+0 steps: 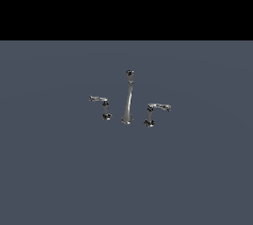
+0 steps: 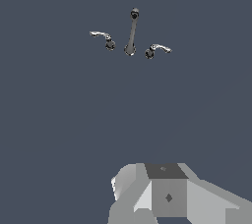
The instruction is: Turn on the faucet by rotating a designated handle.
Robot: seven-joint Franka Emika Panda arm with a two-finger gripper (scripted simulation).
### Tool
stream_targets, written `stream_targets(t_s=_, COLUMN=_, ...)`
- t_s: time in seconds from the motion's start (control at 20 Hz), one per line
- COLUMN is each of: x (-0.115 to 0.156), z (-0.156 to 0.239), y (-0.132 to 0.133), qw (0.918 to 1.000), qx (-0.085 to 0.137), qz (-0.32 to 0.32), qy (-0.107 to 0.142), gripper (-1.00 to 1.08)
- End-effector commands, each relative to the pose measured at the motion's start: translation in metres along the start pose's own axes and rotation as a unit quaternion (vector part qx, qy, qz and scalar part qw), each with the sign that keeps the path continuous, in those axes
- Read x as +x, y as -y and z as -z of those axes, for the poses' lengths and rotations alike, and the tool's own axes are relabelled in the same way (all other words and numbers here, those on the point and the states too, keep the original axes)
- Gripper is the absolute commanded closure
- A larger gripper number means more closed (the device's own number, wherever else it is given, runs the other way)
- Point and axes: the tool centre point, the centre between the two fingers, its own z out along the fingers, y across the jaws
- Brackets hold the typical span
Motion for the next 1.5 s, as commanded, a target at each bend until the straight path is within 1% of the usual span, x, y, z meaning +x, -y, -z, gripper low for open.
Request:
stream_targets(t_s=0.0, x=0.0, z=0.0, y=0.0, qw=1.0, qx=0.0, qz=0.0, qy=0.0, gripper=1.08)
stream_targets(t_s=0.55, x=-0.004, z=0.002, y=0.016, qw=0.9999, qx=-0.009, qz=0.007, qy=0.007, gripper=1.08)
stream_targets(t_s=0.85, x=0.001, z=0.001, y=0.016, qw=1.0, qx=-0.006, qz=0.0, qy=0.007, gripper=1.08)
stream_targets(t_s=1.15, x=0.015, z=-0.004, y=0.021, qw=0.9996, qx=0.004, qz=-0.025, qy=0.008, gripper=1.08)
stream_targets(t_s=1.45, x=0.042, z=-0.013, y=0.029, qw=0.9971, qx=0.021, qz=-0.072, qy=0.012, gripper=1.08)
